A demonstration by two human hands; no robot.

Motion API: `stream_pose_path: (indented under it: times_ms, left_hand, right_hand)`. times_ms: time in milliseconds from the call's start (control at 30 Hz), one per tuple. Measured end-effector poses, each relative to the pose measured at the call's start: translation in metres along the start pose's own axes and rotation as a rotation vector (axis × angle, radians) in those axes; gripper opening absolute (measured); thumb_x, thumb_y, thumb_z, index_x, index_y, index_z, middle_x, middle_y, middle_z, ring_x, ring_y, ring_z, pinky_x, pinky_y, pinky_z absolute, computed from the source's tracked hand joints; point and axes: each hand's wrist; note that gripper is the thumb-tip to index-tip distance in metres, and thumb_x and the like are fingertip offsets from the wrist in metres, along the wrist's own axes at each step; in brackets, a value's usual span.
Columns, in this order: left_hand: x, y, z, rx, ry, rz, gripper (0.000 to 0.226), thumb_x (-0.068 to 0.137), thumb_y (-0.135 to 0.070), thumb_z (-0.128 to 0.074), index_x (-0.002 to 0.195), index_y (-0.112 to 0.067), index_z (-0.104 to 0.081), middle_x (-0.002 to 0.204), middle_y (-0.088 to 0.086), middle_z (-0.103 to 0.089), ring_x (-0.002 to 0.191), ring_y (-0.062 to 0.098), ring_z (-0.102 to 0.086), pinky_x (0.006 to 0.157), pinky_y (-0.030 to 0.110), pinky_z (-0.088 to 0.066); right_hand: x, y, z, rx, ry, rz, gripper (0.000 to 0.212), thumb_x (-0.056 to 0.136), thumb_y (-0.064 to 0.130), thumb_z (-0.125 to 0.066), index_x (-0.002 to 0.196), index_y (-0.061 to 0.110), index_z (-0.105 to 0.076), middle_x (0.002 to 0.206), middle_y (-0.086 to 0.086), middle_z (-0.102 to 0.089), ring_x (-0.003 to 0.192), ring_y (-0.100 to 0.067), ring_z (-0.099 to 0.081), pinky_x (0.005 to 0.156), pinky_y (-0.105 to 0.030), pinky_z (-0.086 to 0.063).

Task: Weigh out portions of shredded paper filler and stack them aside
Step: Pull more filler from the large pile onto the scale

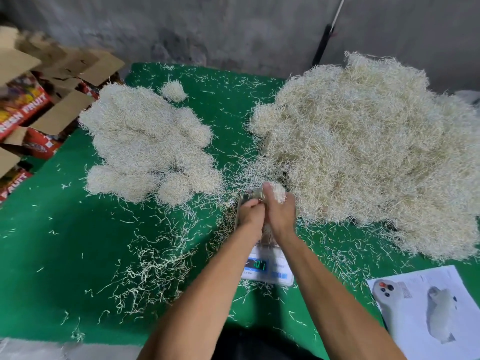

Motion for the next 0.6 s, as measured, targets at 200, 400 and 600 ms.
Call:
stream_pose_path:
  times_ms: [200,400,600]
  left_hand:
    - [-0.01,-0.039,0.017,-0.239,0.195,0.084,0.044,0.095,-0.056,-0.051,0.111,-0.019,-0.069,0.107,0.007,-0.071,0.104,0.026,-0.063,0.091,0.043,-0.05]
    - [-0.004,-0.074,0.028,-0.39,0.219,0.022,0.059,0.106,-0.054,-0.029,0.113,-0.007,-0.065,0.094,0.014,-0.07,0.088,0.025,-0.07,0.08,0.032,-0.06]
    - [-0.031,-0.079,0.036,-0.3,0.346,0.014,0.047,0.101,-0.032,-0.043,0.129,0.003,-0.059,0.119,0.026,-0.065,0.109,0.033,-0.065,0.101,0.046,-0.053]
  right_hand:
    - [-0.002,0.063,0.005,0.104,0.053,0.101,0.073,0.098,0.052,-0.06,0.156,0.02,-0.031,0.129,-0.006,-0.061,0.1,0.016,-0.061,0.107,-0.035,-0.032]
    - [-0.043,0.071,-0.032,-0.397,0.202,0.813,0.031,0.107,0.051,-0.045,0.11,0.025,-0.062,0.115,0.013,-0.056,0.109,-0.012,-0.053,0.102,-0.022,-0.039]
    - [-0.027,0.105,-0.032,-0.2,0.072,0.559,0.03,0.104,0.037,-0.054,0.125,0.016,-0.056,0.124,-0.003,-0.056,0.101,-0.013,-0.059,0.09,-0.04,-0.052]
Point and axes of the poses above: each hand's wrist, its own x-axis towards the middle knuckle, its own z-axis out of the back of the hand, y = z × x
